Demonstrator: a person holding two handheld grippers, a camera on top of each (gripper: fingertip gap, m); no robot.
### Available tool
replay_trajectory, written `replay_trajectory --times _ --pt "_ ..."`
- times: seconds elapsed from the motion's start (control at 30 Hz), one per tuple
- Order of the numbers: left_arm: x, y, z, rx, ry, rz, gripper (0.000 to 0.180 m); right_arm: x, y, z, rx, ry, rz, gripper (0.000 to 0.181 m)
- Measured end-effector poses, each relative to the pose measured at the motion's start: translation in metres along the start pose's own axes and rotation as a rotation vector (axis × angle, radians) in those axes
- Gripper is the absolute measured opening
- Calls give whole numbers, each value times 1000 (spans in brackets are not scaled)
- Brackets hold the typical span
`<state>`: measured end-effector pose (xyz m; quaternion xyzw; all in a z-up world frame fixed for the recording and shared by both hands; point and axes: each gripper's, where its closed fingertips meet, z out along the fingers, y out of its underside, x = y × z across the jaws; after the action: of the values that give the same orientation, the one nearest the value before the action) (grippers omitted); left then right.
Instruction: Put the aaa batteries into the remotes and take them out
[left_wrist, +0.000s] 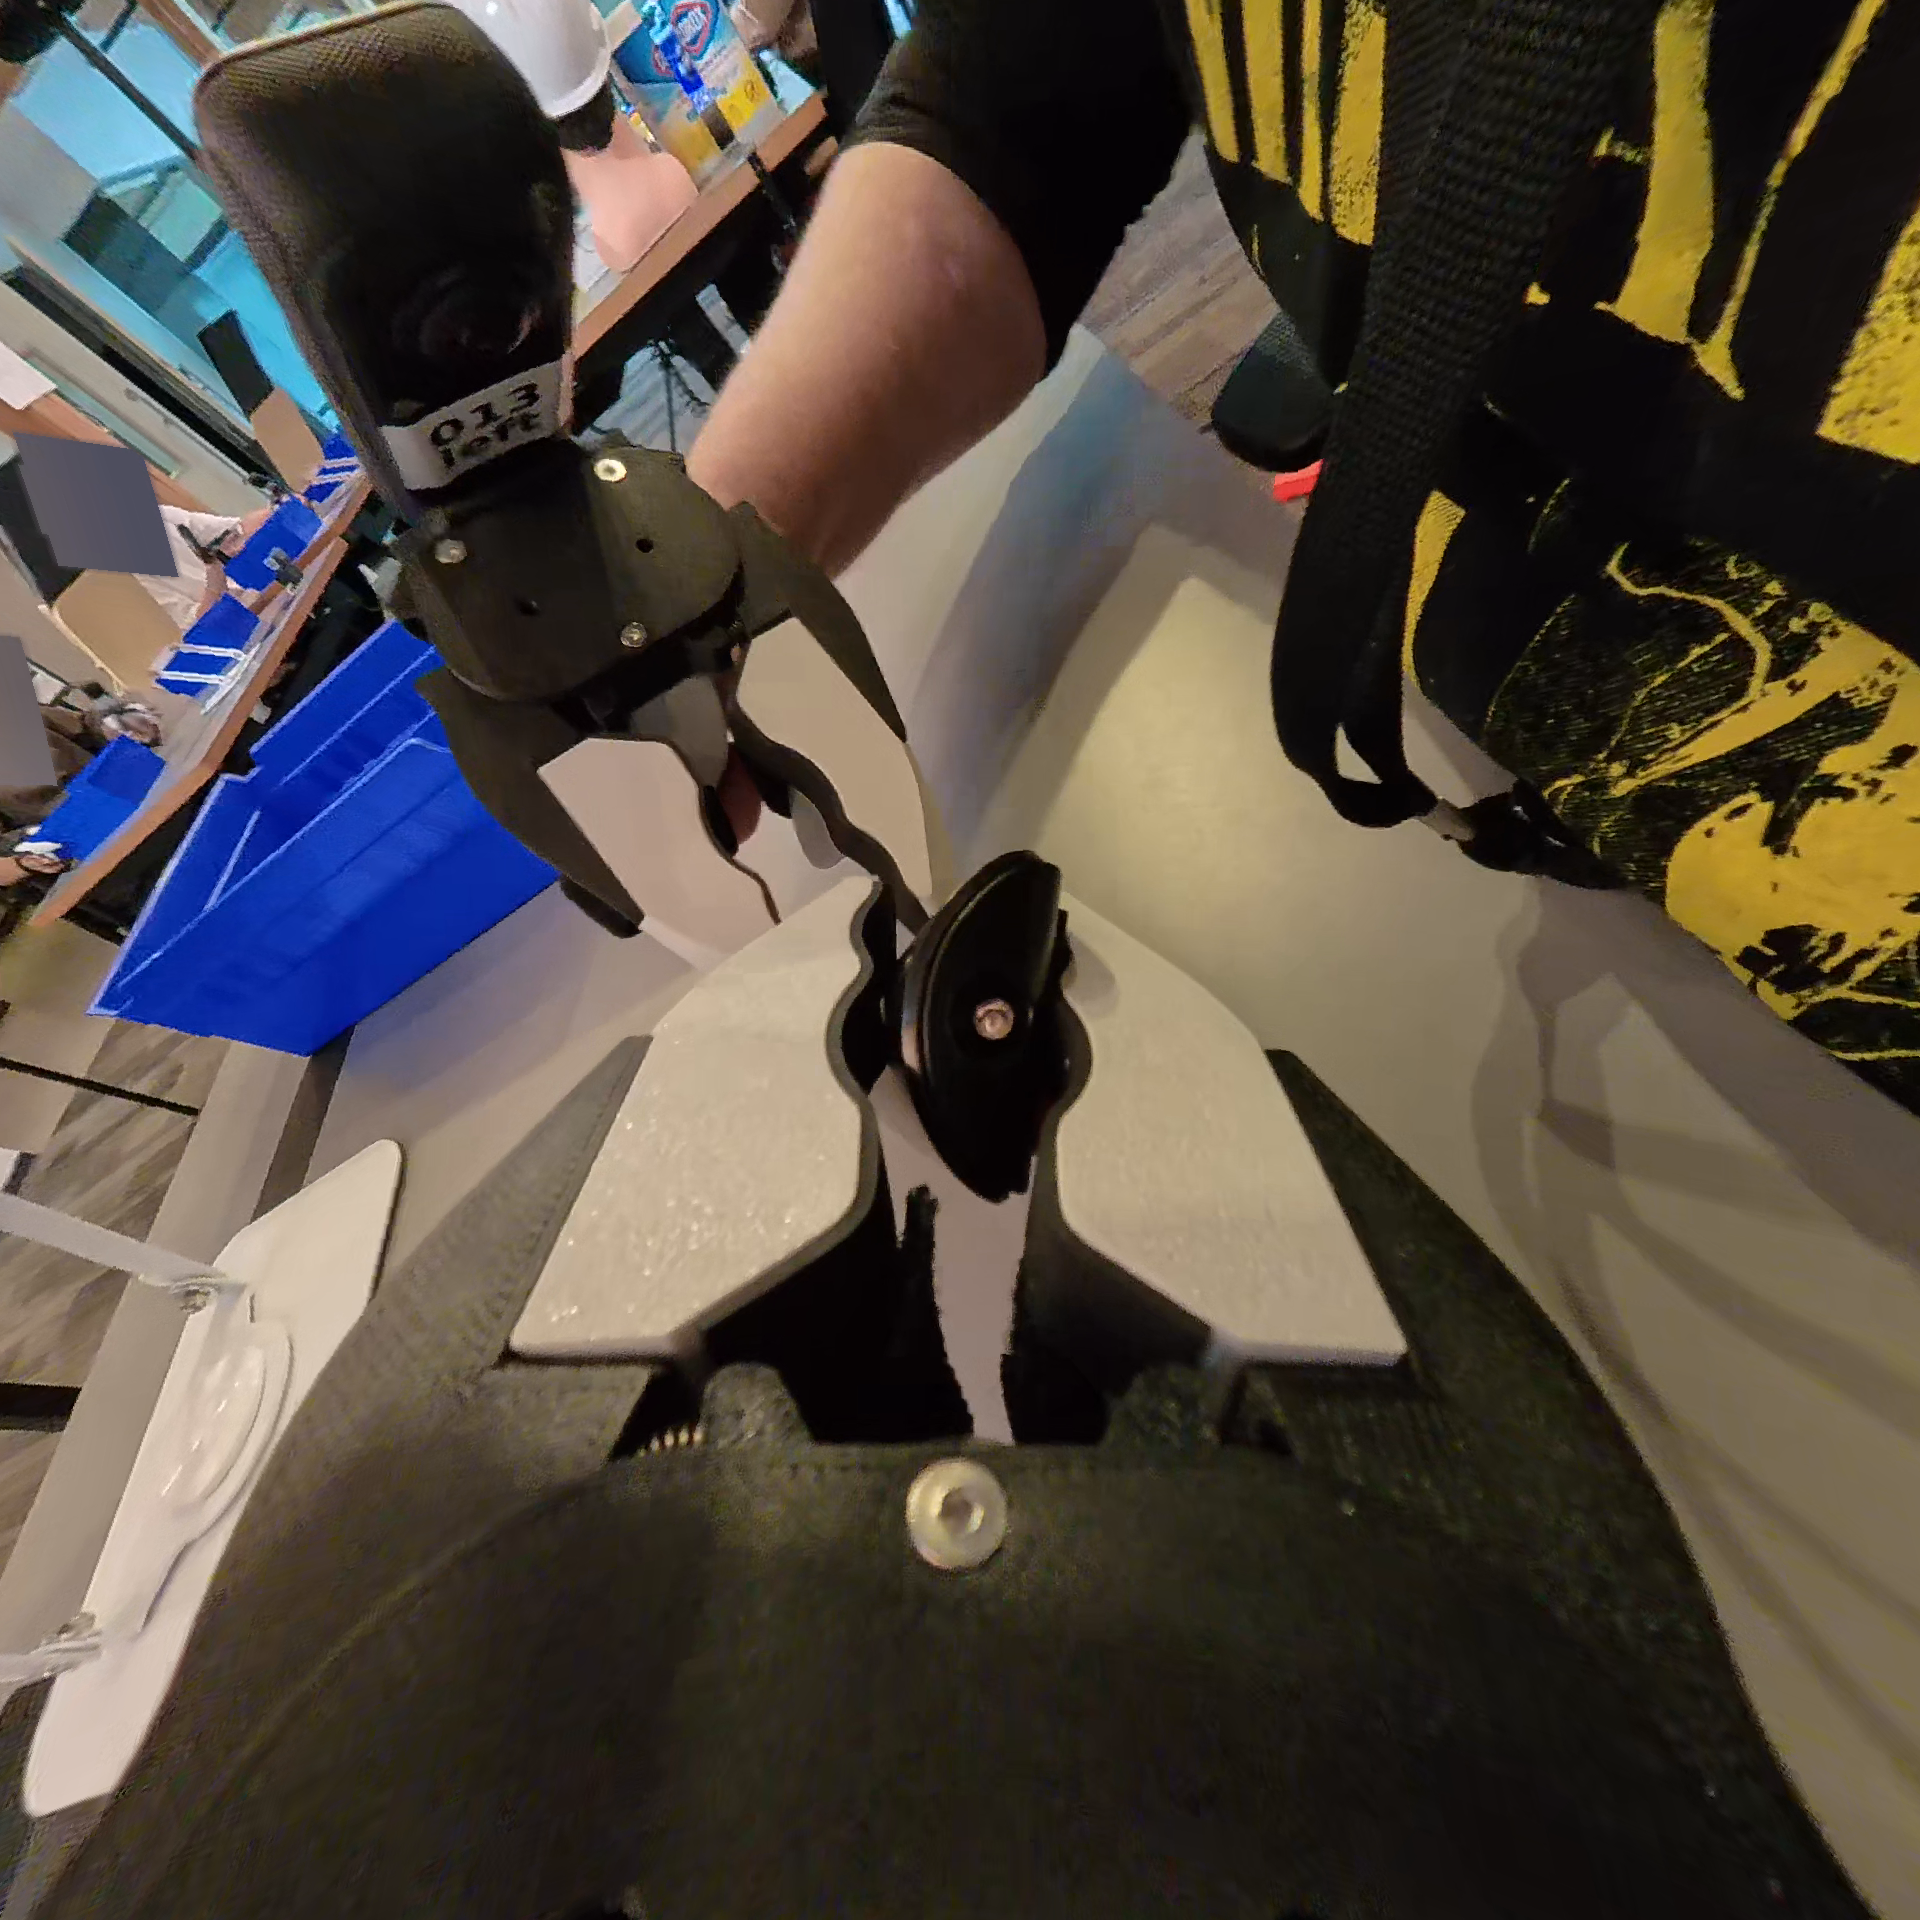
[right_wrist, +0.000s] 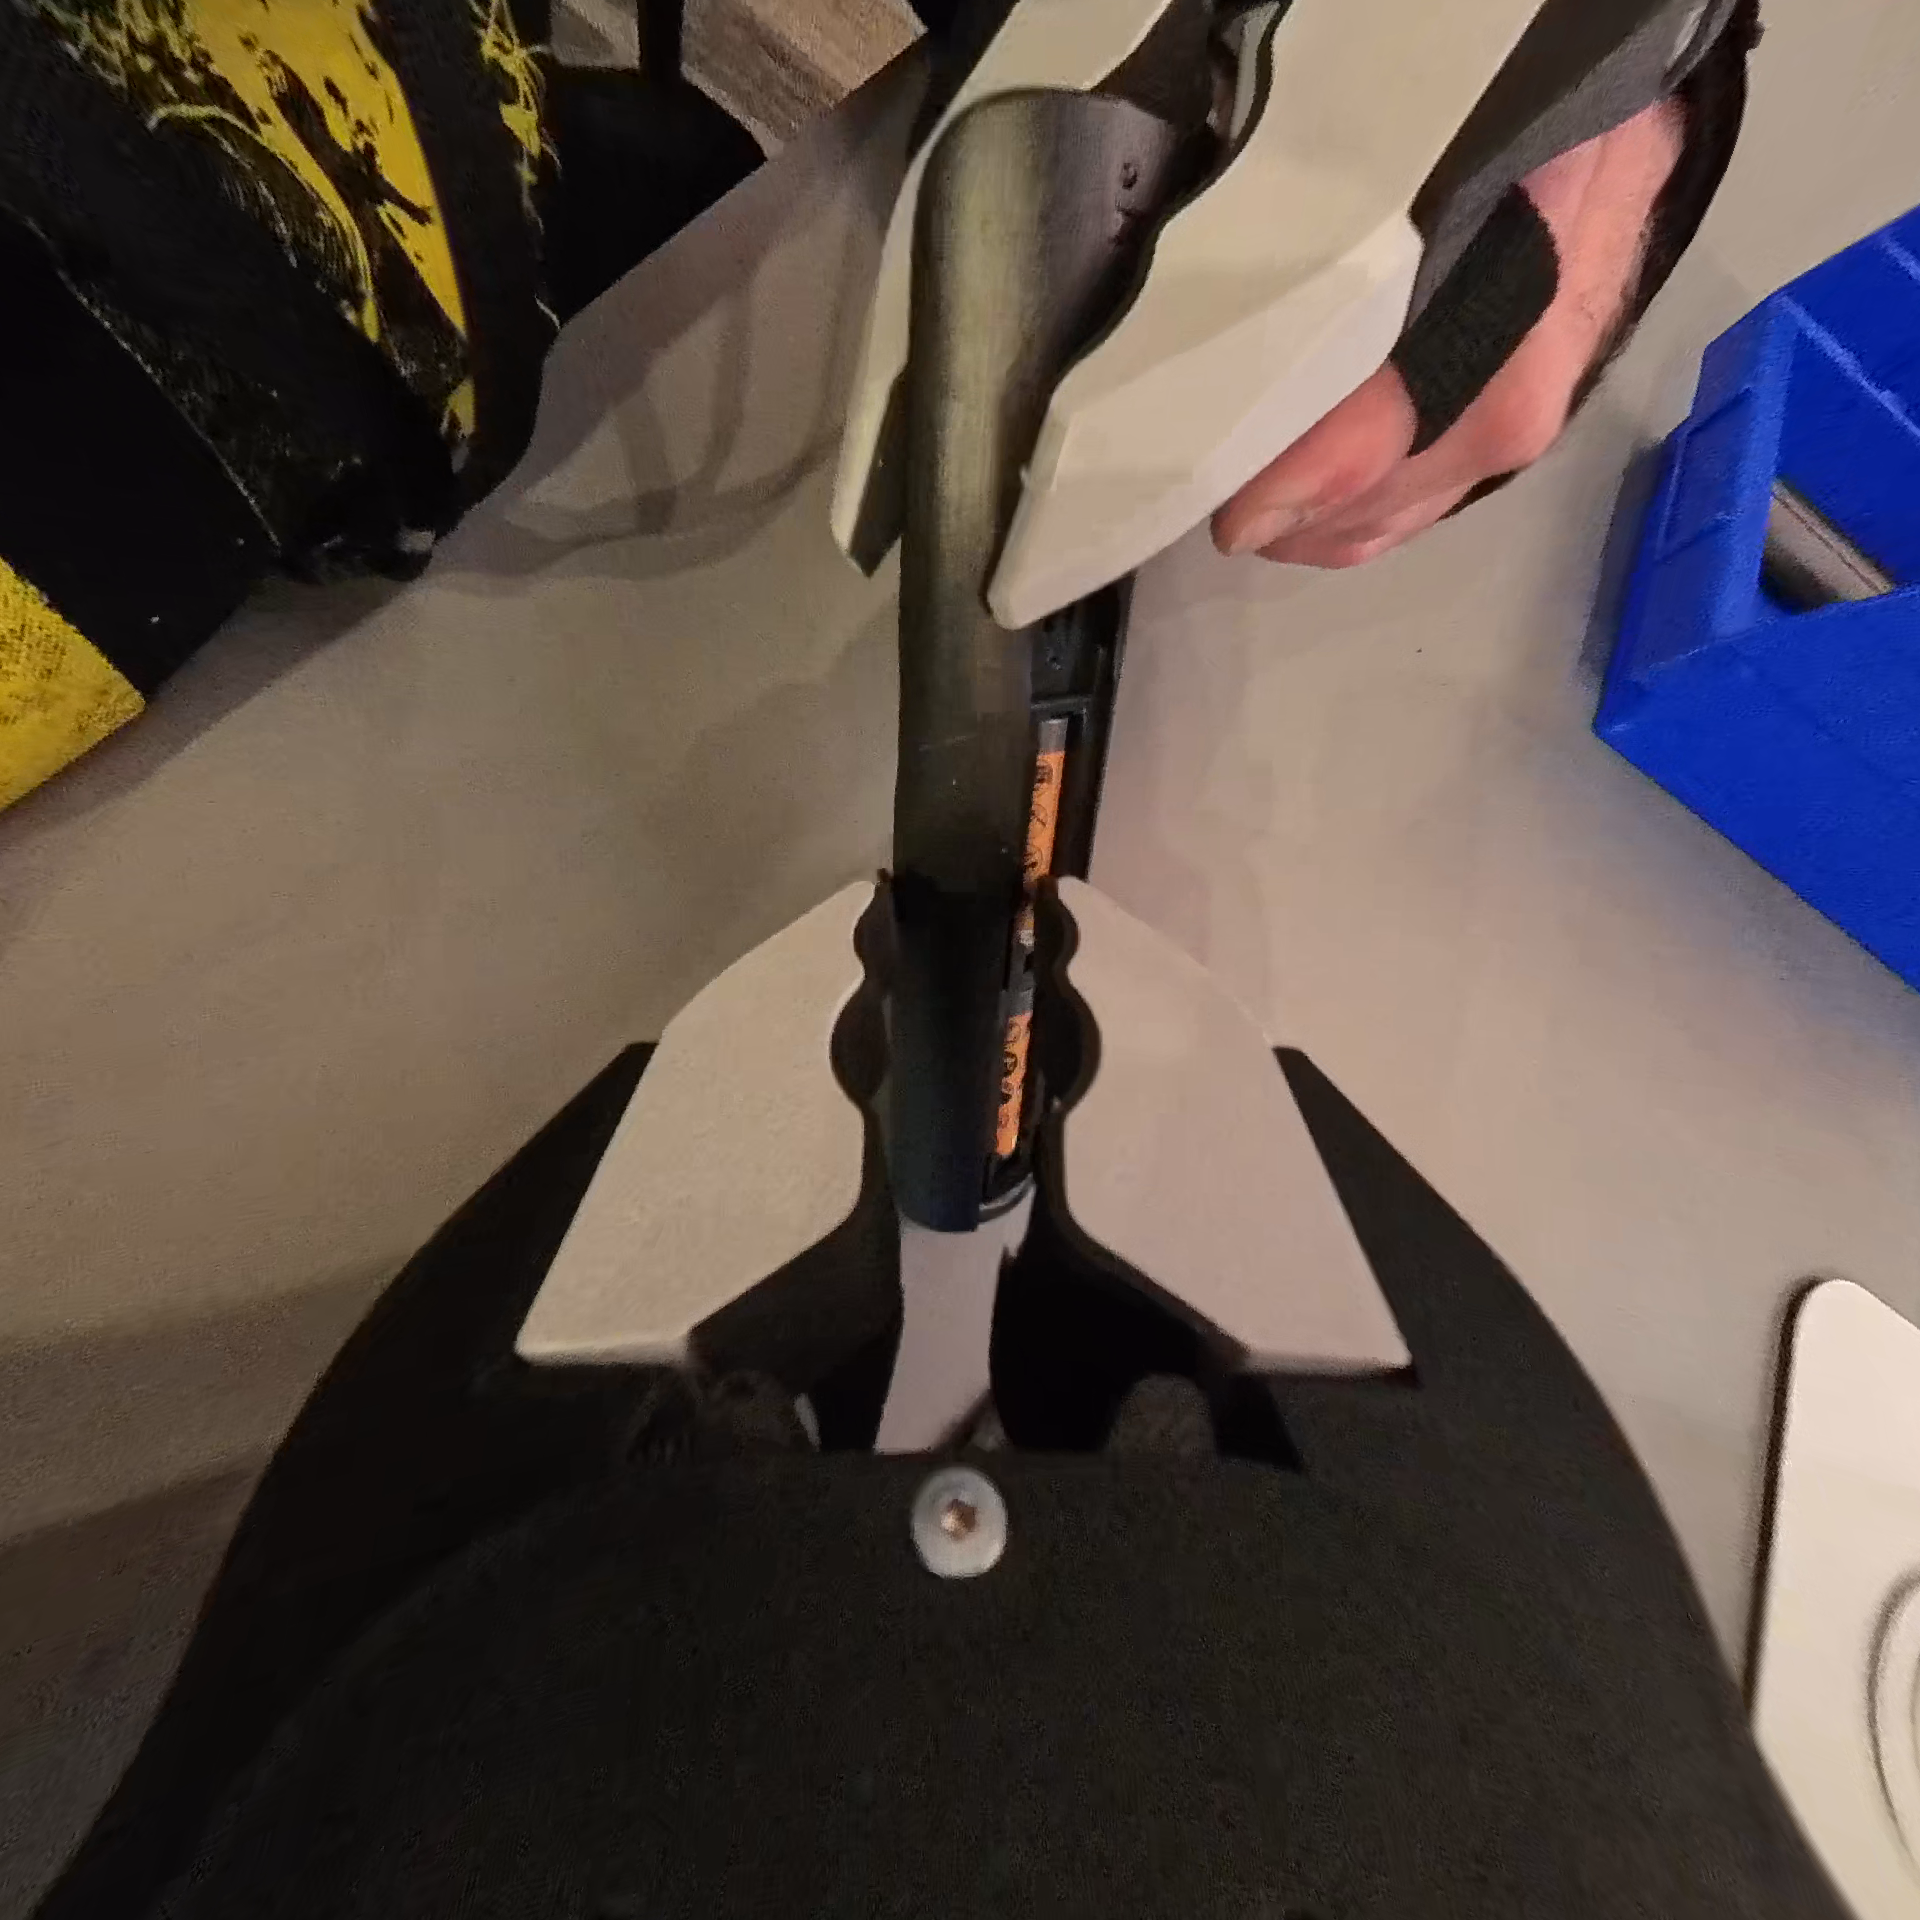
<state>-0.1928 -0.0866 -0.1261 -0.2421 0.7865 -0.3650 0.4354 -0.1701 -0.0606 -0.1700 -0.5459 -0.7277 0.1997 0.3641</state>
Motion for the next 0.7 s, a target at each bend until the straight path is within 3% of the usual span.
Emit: replay_trajectory --times 0.13,0.37,0.57,0.7 --pt "-2 -1 1 -1 -5 -15 25 -2 6 0 9 -44 73 29" --pt "-7 0 0 18 -7 -49 26 5 9 -2 -106 -21 -19 31" --pt "-13 -1 -4 50 -14 -81 25 0 4 0 -161 -60 20 50" --pt "-9 -8 -5 79 13 -83 25 5 -2 1 -154 13 -55 29"
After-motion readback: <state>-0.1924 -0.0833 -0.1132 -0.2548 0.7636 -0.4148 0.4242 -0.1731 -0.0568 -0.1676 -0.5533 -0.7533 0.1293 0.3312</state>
